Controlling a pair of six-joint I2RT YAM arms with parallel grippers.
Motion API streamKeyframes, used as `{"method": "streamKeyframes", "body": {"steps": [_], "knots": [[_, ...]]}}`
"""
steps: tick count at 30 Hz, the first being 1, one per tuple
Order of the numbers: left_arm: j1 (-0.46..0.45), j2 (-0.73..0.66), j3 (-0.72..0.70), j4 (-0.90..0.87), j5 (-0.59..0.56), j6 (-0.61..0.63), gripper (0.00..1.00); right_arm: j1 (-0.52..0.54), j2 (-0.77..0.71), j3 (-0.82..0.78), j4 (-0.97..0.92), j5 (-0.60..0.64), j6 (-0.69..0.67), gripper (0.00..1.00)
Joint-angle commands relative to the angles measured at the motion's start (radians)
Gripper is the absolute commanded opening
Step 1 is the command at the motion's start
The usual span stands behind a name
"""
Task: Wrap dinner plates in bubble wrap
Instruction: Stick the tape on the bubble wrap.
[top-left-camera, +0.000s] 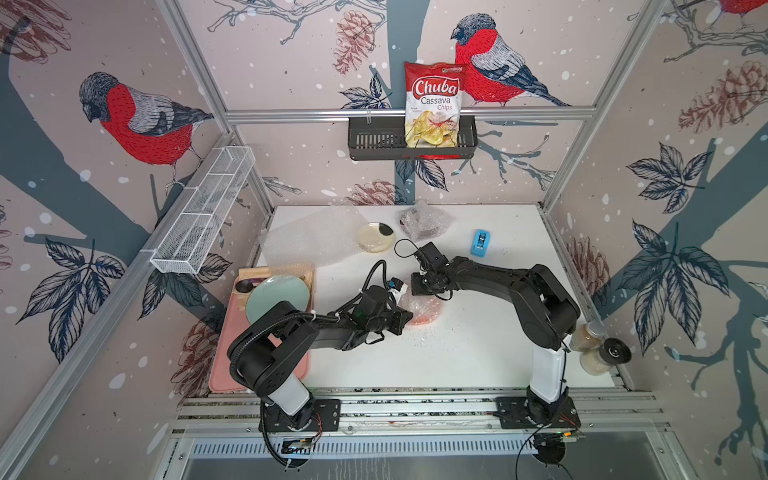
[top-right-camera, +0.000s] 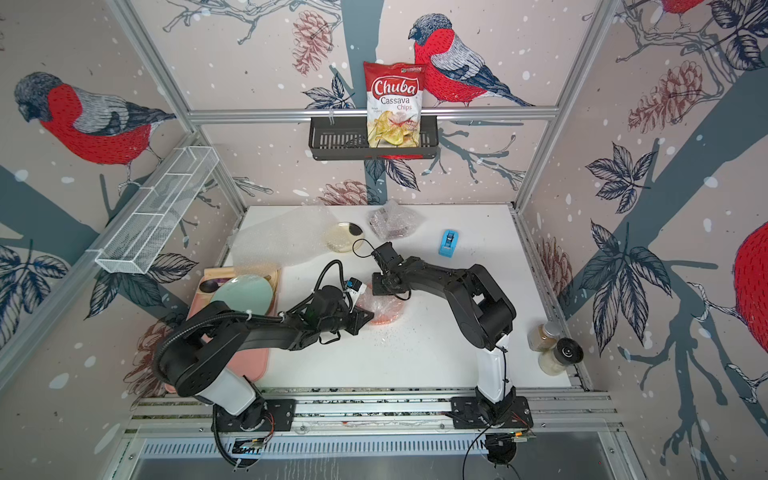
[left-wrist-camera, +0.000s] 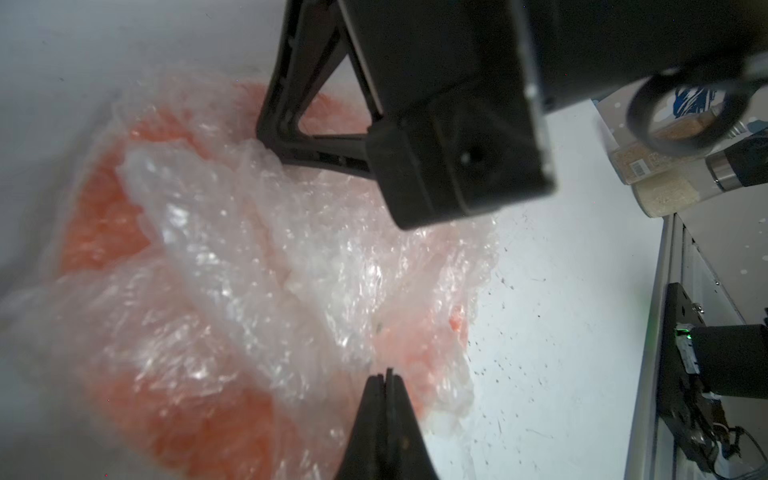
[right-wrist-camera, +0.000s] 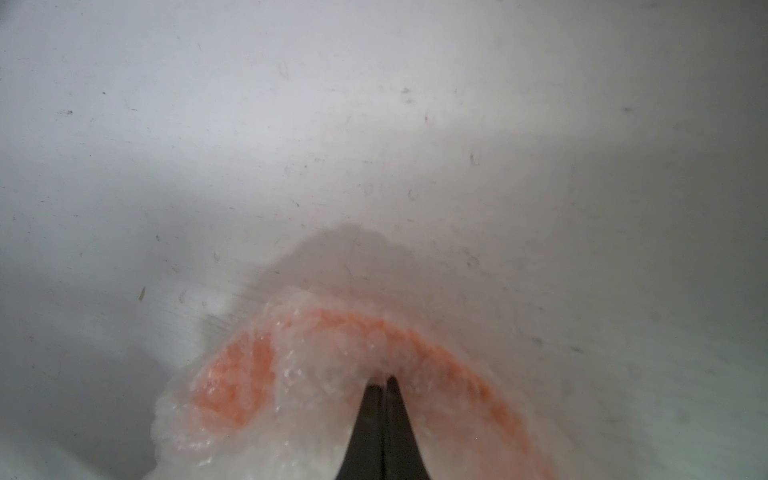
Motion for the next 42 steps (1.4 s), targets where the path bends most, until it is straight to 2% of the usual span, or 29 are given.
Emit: {"method": "streamKeyframes", "body": {"steps": [1, 6, 11, 15, 19, 25, 31, 33, 35, 38, 42], "knots": [[0.001, -0.064, -0.007, -0.018, 0.015, -0.013, 0.06, 0.0, -0.006, -0.007, -0.011, 0.012, 0.011, 0.0], [0.002, -0.102, 0.043, 0.004, 0.027, -0.032, 0.16, 0.002, -0.016, -0.015, -0.001, -0.006, 0.024, 0.0], [0.002, 0.008, 0.132, 0.003, 0.039, -0.006, 0.18, 0.004, -0.023, -0.02, 0.007, -0.015, 0.031, 0.0], [0.0, 0.137, 0.195, 0.02, 0.102, 0.006, 0.16, 0.005, -0.028, -0.023, 0.01, -0.018, 0.036, 0.0], [-0.011, 0.21, 0.19, 0.032, 0.065, 0.0, 0.12, 0.005, -0.044, -0.033, 0.024, -0.029, 0.048, 0.0], [-0.019, 0.256, 0.078, 0.072, 0.02, -0.01, 0.03, -0.004, -0.074, -0.016, 0.044, -0.064, 0.059, 0.0], [-0.019, 0.282, 0.061, 0.08, 0.024, -0.005, 0.0, -0.034, -0.092, 0.007, 0.062, -0.113, 0.062, 0.0], [-0.019, 0.279, 0.059, 0.083, 0.024, -0.002, 0.0, -0.051, -0.094, 0.008, 0.073, -0.122, 0.055, 0.05], [-0.019, 0.279, 0.058, 0.084, 0.027, 0.0, 0.0, -0.07, -0.105, 0.005, 0.105, -0.147, 0.038, 0.21], [-0.019, 0.278, 0.056, 0.088, 0.03, -0.001, 0.0, -0.093, -0.117, 0.025, 0.119, -0.132, -0.004, 0.37], [-0.019, 0.273, 0.052, 0.092, 0.029, 0.0, 0.0, -0.116, -0.165, 0.015, 0.091, -0.054, -0.067, 0.48]]}}
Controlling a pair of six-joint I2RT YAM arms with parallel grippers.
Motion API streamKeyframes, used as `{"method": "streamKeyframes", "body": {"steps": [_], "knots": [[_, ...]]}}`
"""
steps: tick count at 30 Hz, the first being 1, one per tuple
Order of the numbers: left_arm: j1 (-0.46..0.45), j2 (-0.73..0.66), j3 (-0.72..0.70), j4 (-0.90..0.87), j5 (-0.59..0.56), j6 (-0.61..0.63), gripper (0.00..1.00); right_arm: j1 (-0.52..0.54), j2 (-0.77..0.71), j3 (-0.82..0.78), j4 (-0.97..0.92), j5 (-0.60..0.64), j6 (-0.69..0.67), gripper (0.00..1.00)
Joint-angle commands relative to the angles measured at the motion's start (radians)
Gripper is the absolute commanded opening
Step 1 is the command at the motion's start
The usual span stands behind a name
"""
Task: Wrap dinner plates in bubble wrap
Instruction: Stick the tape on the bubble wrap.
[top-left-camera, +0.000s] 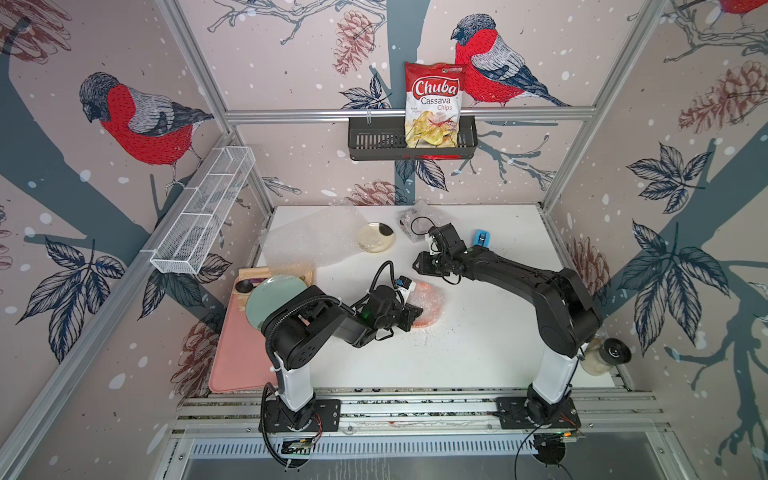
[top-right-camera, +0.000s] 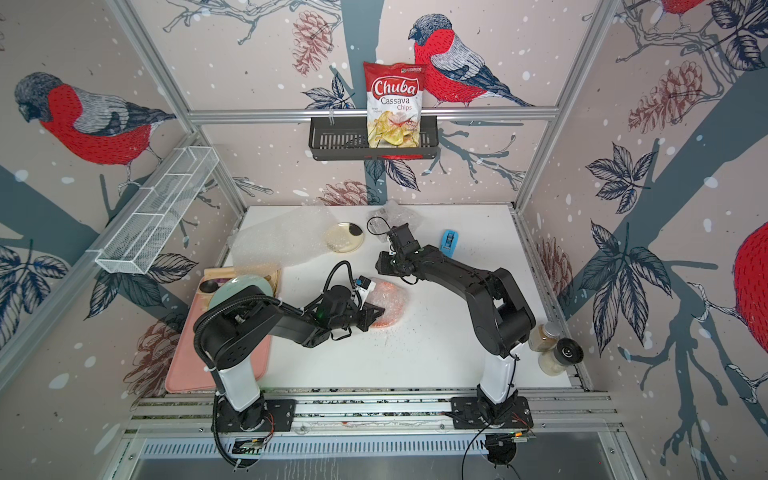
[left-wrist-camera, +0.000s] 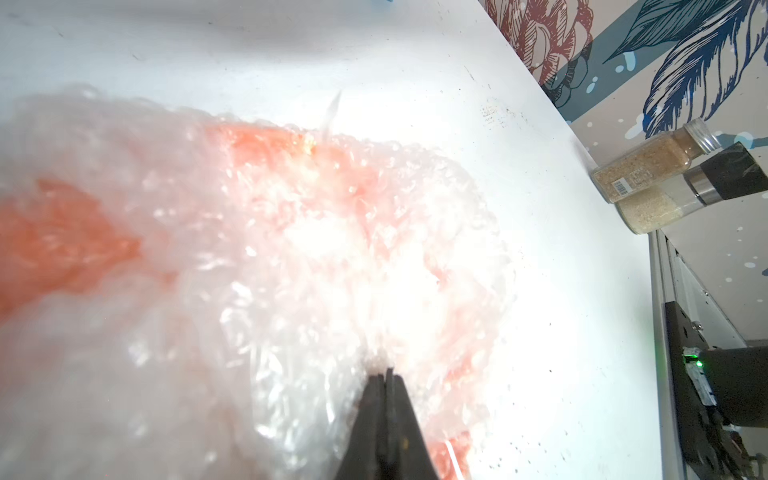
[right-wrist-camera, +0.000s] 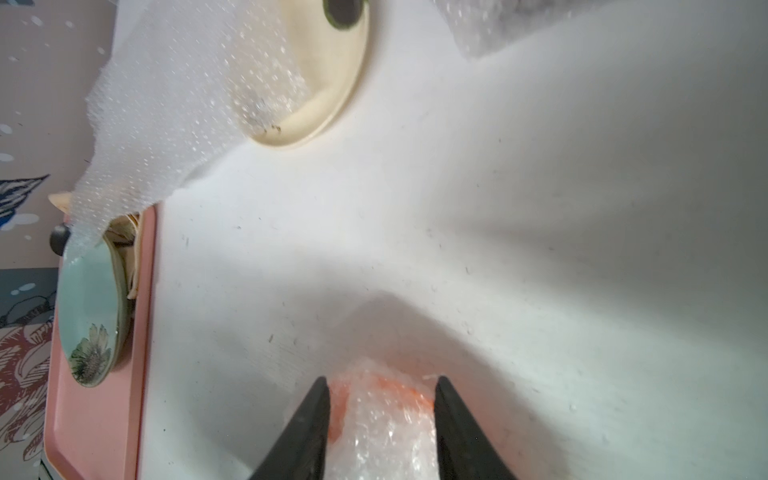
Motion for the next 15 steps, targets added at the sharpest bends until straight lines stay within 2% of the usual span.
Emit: {"method": "streamKeyframes", "body": {"steps": [1, 5, 9, 10, 12, 13, 15], "knots": [[-0.004, 0.005, -0.014, -0.176, 0.003, 0.005, 0.0, -0.022, -0.058, -0.03, 0.015, 0.04, -0.078, 0.5], [-0.003, 0.004, -0.012, -0.174, 0.006, 0.005, 0.0, -0.056, -0.181, -0.183, 0.064, -0.123, -0.143, 0.55], [-0.004, 0.001, -0.006, -0.17, 0.02, 0.004, 0.06, -0.05, -0.252, -0.29, 0.084, -0.288, -0.172, 0.58], [-0.004, 0.001, -0.004, -0.17, 0.024, 0.003, 0.07, -0.042, -0.263, -0.314, 0.101, -0.308, -0.161, 0.54], [-0.004, -0.001, 0.001, -0.172, 0.026, 0.003, 0.08, -0.028, -0.263, -0.341, 0.128, -0.335, -0.142, 0.39], [-0.004, -0.002, 0.002, -0.171, 0.027, 0.003, 0.09, -0.018, -0.256, -0.351, 0.141, -0.329, -0.125, 0.28], [-0.004, -0.007, 0.001, -0.169, 0.029, 0.002, 0.09, -0.005, -0.237, -0.369, 0.168, -0.307, -0.096, 0.15]]}}
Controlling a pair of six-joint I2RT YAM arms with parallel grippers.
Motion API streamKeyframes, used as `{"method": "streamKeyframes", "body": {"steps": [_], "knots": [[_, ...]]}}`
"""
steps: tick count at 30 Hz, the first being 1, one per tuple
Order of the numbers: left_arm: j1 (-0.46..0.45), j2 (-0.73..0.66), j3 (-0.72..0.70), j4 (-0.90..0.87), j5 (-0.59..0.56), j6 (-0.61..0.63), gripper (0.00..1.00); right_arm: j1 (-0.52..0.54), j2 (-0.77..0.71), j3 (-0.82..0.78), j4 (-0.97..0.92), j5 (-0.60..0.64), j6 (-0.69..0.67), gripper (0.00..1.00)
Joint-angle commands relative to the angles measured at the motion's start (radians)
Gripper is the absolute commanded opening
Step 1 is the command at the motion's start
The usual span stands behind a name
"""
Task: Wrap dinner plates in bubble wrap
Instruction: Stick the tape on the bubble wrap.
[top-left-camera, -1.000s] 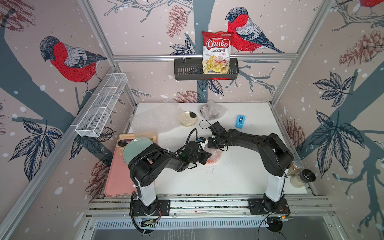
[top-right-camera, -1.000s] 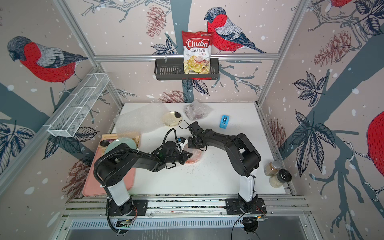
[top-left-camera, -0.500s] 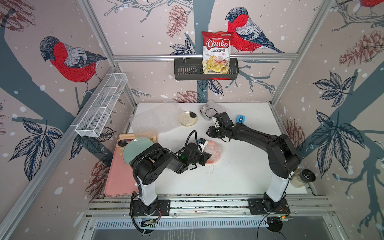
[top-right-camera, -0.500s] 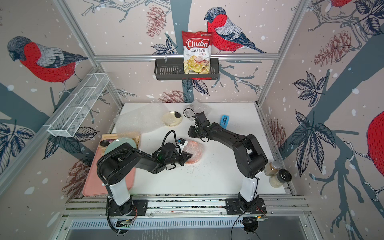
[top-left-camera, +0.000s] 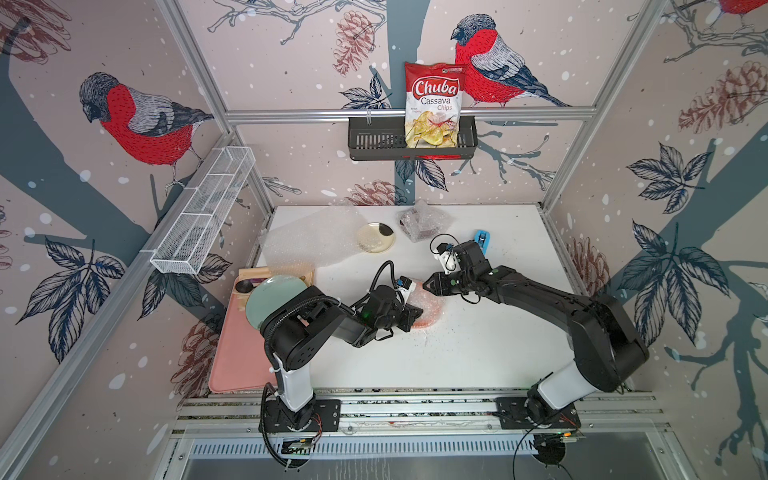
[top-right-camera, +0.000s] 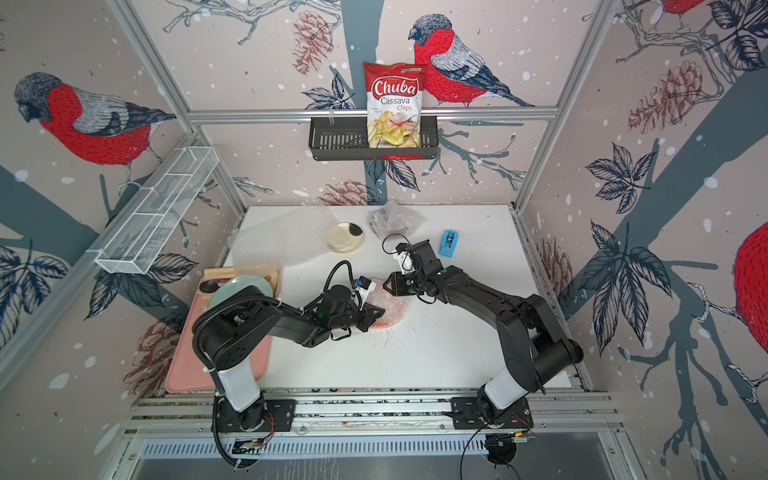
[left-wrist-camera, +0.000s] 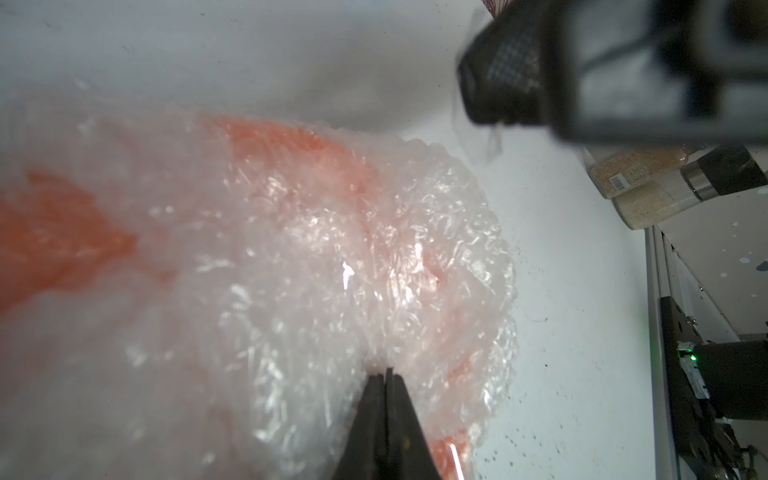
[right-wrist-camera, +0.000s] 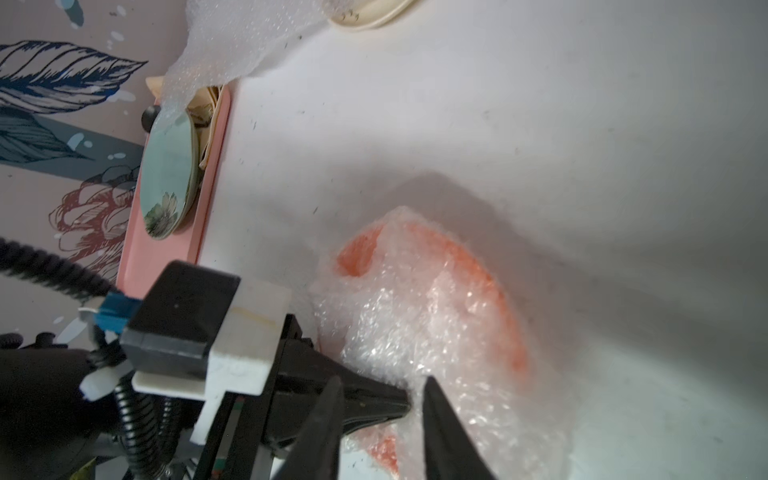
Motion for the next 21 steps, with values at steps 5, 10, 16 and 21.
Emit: {"method": "streamKeyframes", "body": {"steps": [5, 10, 16, 21], "knots": [[-0.003, -0.007, -0.009, -0.145, 0.017, 0.001, 0.09, 0.031, 0.078, -0.036, 0.105, -0.009, 0.059, 0.05], [-0.003, -0.059, -0.041, -0.104, 0.06, -0.004, 0.14, 0.039, 0.152, -0.042, 0.065, 0.074, 0.057, 0.0], [0.002, -0.219, -0.063, -0.133, 0.072, -0.014, 0.24, 0.045, 0.158, -0.068, 0.051, 0.11, 0.054, 0.0], [0.024, -0.317, -0.068, -0.138, 0.072, -0.032, 0.32, 0.05, 0.145, -0.074, 0.049, 0.121, 0.056, 0.0]]}}
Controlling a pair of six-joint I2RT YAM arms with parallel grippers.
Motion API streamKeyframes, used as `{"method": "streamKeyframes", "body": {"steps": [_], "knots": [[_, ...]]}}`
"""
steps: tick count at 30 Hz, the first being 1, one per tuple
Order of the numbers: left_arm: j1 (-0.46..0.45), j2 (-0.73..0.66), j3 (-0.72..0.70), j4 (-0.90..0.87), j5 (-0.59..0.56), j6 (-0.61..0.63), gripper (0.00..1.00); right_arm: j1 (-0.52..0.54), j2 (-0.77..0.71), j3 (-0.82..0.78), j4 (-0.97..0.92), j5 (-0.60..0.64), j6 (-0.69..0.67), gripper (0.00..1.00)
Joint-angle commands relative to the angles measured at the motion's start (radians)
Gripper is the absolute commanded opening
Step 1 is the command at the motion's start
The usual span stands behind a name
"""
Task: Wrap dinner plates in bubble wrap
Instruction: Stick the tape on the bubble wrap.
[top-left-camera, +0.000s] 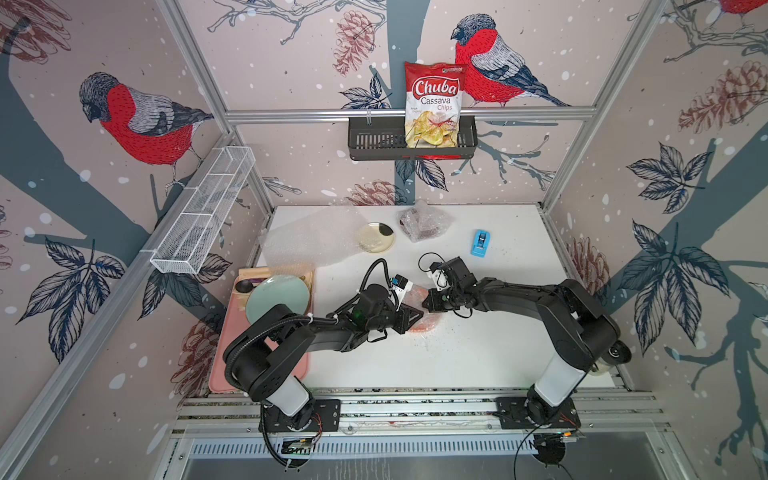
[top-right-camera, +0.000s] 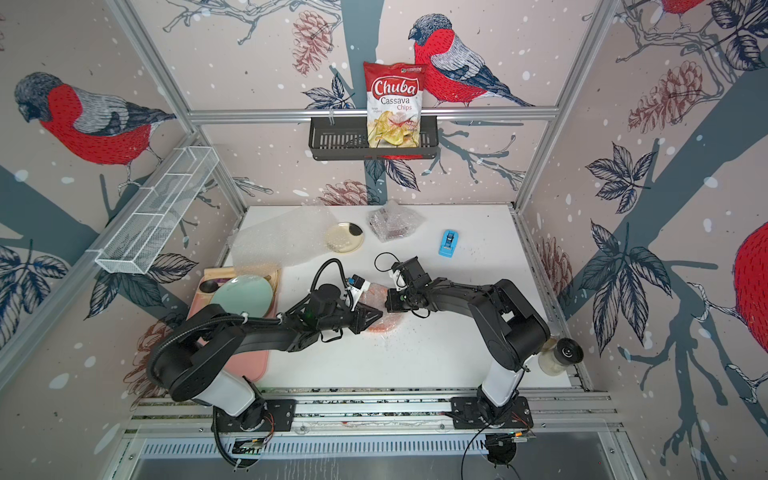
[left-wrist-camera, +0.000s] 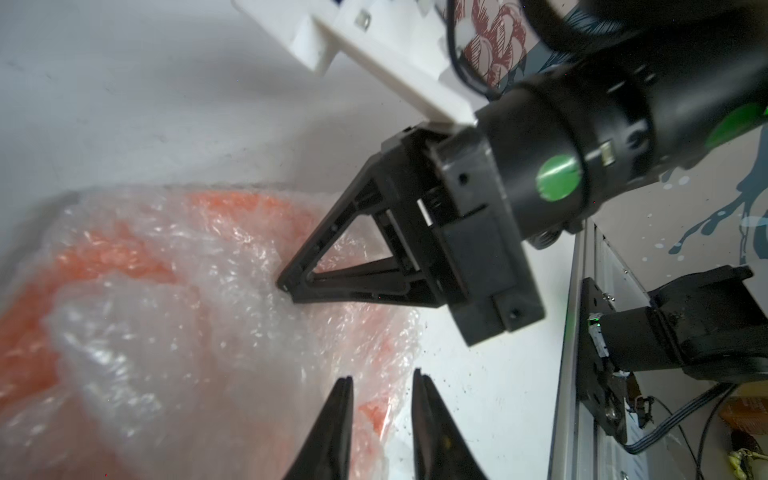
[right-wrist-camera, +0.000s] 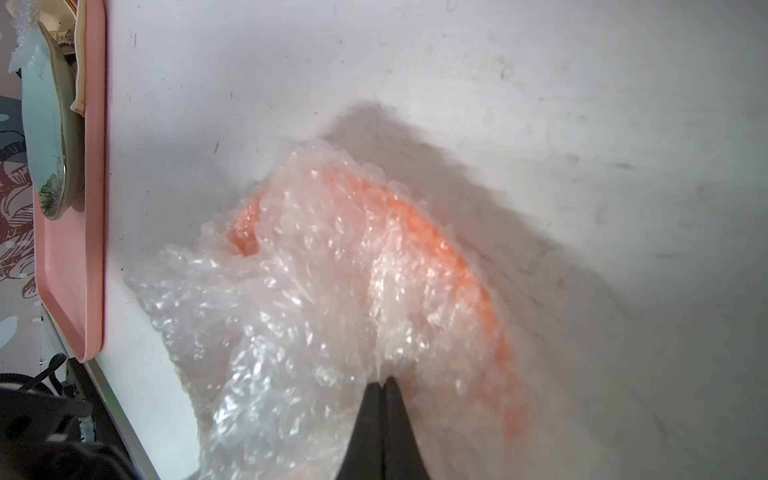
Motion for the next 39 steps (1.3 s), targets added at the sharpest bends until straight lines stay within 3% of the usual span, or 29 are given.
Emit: {"method": "streamKeyframes", "body": {"steps": [1, 7, 12, 15, 25, 32, 39], "knots": [[0.011, -0.043, 0.0, -0.006, 0.003, -0.015, 0.33, 0.003, -0.007, -0.002, -0.037, 0.043, 0.004, 0.0], [0.011, 0.035, 0.066, -0.089, -0.048, -0.003, 0.32, 0.008, -0.039, 0.011, -0.04, 0.055, 0.01, 0.0], [0.01, 0.158, 0.081, -0.136, -0.124, -0.019, 0.12, 0.016, -0.129, 0.008, -0.009, 0.044, 0.013, 0.05], [0.01, 0.194, 0.063, -0.11, -0.117, -0.038, 0.06, 0.027, -0.194, -0.02, 0.007, 0.048, -0.006, 0.07], [0.009, 0.152, 0.035, -0.099, -0.155, -0.056, 0.02, 0.112, -0.097, -0.112, 0.021, -0.035, -0.013, 0.0], [0.009, 0.168, 0.048, -0.137, -0.193, -0.073, 0.0, 0.15, -0.207, -0.107, -0.024, -0.094, -0.077, 0.0], [0.01, 0.164, 0.026, -0.123, -0.218, -0.115, 0.0, 0.202, -0.13, -0.15, 0.006, -0.019, -0.059, 0.0]]}}
